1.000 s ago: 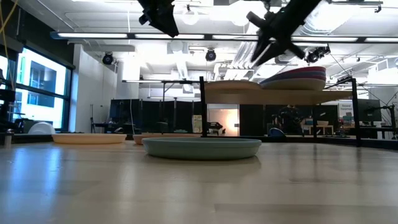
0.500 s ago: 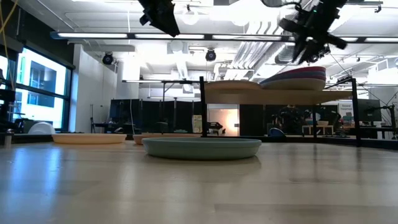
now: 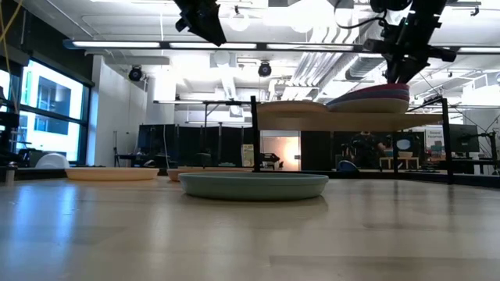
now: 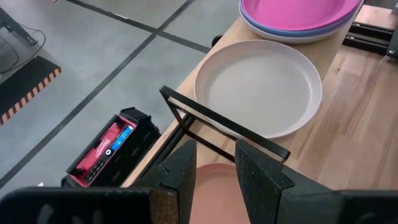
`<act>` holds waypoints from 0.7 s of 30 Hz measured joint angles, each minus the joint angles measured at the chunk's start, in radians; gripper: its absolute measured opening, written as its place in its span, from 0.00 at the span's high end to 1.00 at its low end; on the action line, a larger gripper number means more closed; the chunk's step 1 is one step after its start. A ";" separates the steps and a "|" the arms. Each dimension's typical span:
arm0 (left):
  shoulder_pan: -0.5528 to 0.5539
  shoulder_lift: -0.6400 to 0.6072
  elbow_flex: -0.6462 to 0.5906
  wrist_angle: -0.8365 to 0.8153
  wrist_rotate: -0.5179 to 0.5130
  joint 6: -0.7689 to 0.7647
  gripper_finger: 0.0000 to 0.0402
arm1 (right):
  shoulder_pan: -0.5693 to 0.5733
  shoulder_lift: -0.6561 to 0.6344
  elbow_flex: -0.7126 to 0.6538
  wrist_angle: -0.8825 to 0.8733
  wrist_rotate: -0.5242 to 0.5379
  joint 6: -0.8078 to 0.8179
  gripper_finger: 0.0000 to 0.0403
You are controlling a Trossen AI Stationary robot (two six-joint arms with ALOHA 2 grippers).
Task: Place and stack plates onto a shelf
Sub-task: Adjust the plates on the shelf
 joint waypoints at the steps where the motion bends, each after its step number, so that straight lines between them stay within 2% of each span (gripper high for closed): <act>1: 0.000 0.000 0.000 0.000 0.000 0.000 0.75 | -0.007 0.000 0.000 0.000 0.000 -0.001 0.83; 21: 0.000 0.000 0.000 0.000 -0.001 0.000 0.75 | -0.110 0.000 0.000 -0.062 -0.026 -0.019 0.83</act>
